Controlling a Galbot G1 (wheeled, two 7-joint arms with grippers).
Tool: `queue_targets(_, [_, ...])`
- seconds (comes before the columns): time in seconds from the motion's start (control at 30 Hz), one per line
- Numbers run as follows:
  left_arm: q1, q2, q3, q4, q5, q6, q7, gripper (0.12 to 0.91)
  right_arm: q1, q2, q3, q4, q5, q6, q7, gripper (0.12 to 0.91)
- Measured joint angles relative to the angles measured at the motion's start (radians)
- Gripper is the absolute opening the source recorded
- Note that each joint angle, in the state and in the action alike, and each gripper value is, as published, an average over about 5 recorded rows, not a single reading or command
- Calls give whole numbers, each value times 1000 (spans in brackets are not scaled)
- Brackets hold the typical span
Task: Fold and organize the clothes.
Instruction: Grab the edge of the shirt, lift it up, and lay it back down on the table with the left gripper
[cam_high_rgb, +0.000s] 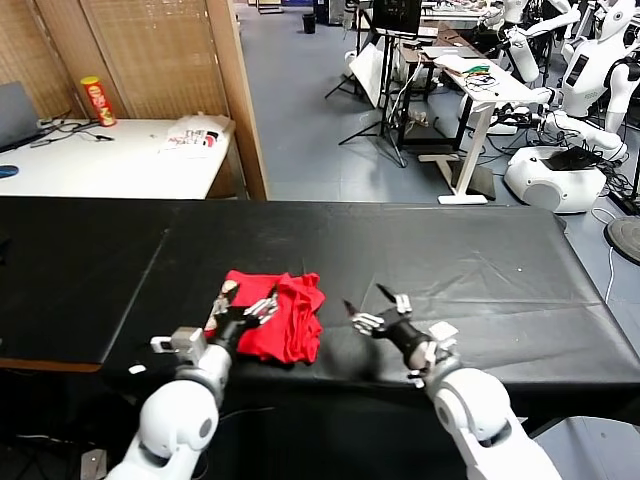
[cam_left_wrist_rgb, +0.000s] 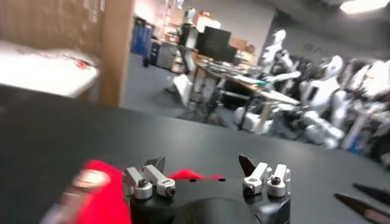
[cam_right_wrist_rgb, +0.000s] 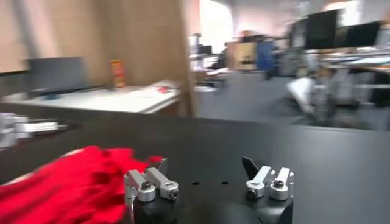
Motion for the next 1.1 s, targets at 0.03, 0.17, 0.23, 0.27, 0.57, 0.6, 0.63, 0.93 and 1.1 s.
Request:
queue_targets(0.03, [6,2,-11,3,10,-3,1,798,20,3,-26,-11,-6,-5,5,798])
queue_targets(0.17, [28,0,-43,14,49,-14,2,798,96,26,-113,-71,-37,-29,41,798])
queue_targets(0.23, [37,-4,-52,18,62,-18,3,798,132,46,-146,-106,-64,-48,63,798])
queue_targets(0.27, [42,-7,-55,21,67,-19,3,798,149,57,-159,-125,-80,-59,73,798])
queue_targets(0.57, [62,-24,-68,33,87,-28,3,798,246,170,-187,-285,-217,-73,100,798])
queue_targets(0.6, [63,-25,-68,33,87,-28,3,798,248,182,-181,-295,-230,-69,105,798])
queue_targets(0.63, [63,-25,-68,33,87,-28,3,798,248,194,-173,-303,-242,-65,113,798])
queue_targets(0.93, [64,-29,-83,56,73,-57,25,798,203,242,-69,-292,-215,20,208,798])
queue_targets(1.1, [57,-36,-110,87,-25,-85,75,798,144,219,-28,-228,-175,55,139,798])
